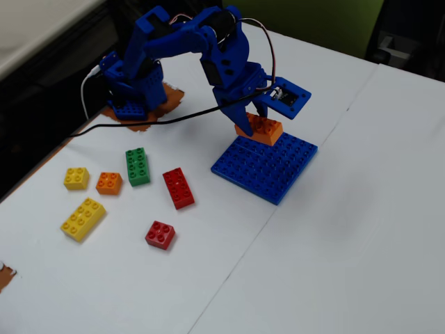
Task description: Pick up the 2x4 orange block and go up the 8x8 blue block.
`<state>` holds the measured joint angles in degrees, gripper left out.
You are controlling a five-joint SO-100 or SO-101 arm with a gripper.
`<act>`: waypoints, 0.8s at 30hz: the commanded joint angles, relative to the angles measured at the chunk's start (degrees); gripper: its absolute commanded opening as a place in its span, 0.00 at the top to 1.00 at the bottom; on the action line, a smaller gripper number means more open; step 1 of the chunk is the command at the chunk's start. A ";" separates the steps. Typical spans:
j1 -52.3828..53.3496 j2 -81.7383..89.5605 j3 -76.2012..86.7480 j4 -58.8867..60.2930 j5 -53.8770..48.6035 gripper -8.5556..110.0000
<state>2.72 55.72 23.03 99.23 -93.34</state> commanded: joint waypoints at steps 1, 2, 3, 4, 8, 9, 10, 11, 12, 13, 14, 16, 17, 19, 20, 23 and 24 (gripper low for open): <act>-0.62 4.04 -2.72 0.44 0.09 0.93; -0.62 4.04 -2.72 0.44 0.09 0.93; -0.62 4.04 -2.72 0.44 0.09 0.93; -0.62 4.04 -2.81 0.44 0.09 0.93; -0.79 3.96 -2.90 0.44 0.09 0.93; -0.79 3.96 -2.99 0.44 0.09 0.93; -0.79 3.96 -2.99 0.35 0.09 0.93; -0.79 3.96 -2.99 0.35 0.09 0.93; -0.79 3.96 -2.99 0.35 0.09 0.93; -0.70 3.96 -2.99 0.35 0.09 0.93; -0.70 3.87 -3.08 0.35 0.09 0.93; -0.70 3.87 -3.16 0.35 0.09 0.93; -0.70 3.87 -3.16 0.35 0.09 0.93; -0.62 3.87 -3.16 0.35 0.26 0.93; -0.62 3.87 -3.16 0.35 0.35 0.93; -0.62 3.87 -3.16 0.35 0.70 0.93; -0.62 3.78 -3.16 0.35 0.97 0.93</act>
<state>2.72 55.81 22.50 99.40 -92.90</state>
